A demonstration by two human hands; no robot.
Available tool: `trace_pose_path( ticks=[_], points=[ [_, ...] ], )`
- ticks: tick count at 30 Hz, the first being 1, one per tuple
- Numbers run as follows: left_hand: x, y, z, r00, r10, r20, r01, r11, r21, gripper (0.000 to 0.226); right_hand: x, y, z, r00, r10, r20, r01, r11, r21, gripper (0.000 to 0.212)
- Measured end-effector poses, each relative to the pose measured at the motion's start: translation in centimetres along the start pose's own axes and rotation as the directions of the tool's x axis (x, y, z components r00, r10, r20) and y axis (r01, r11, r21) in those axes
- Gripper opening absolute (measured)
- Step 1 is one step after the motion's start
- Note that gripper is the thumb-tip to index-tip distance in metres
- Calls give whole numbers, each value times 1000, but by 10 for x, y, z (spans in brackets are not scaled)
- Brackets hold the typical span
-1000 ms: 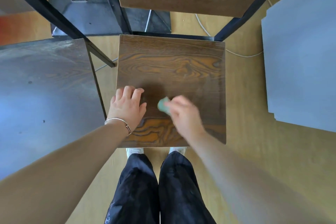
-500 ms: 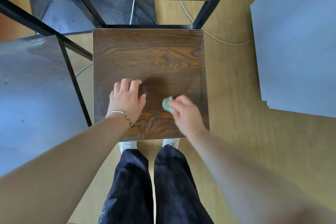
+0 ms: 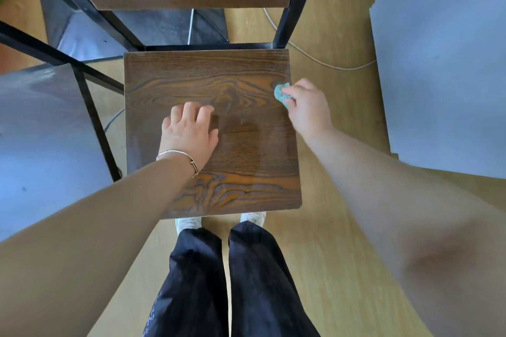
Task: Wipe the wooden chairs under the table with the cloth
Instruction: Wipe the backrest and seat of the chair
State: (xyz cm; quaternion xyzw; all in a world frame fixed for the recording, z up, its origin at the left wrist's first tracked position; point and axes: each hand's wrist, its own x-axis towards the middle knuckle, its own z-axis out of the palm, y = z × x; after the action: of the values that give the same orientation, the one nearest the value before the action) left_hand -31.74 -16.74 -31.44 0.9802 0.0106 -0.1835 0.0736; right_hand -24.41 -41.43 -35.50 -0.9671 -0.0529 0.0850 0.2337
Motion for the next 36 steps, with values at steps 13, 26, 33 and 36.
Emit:
trace_pose_path(
  ticks=[13, 26, 33, 36],
  points=[
    [-3, -11, -5, 999, -37, -1, 37, 999, 24, 48, -117, -35, 18, 988, -44, 145, 20, 987, 162, 18],
    [-21, -36, 9, 999, -35, 14, 35, 999, 5, 45, -69, -86, 67, 991, -110, 72, 95, 978, 186, 23],
    [-40, -52, 8, 1000, 0, 29, -1, 1000, 4, 45, -207, -75, 58, 947, -139, 291, 76, 973, 216, 26],
    [-47, -57, 13, 999, 24, 28, -24, 1000, -5, 45, -156, -61, 39, 994, 110, 11, -110, 973, 203, 27]
  ],
)
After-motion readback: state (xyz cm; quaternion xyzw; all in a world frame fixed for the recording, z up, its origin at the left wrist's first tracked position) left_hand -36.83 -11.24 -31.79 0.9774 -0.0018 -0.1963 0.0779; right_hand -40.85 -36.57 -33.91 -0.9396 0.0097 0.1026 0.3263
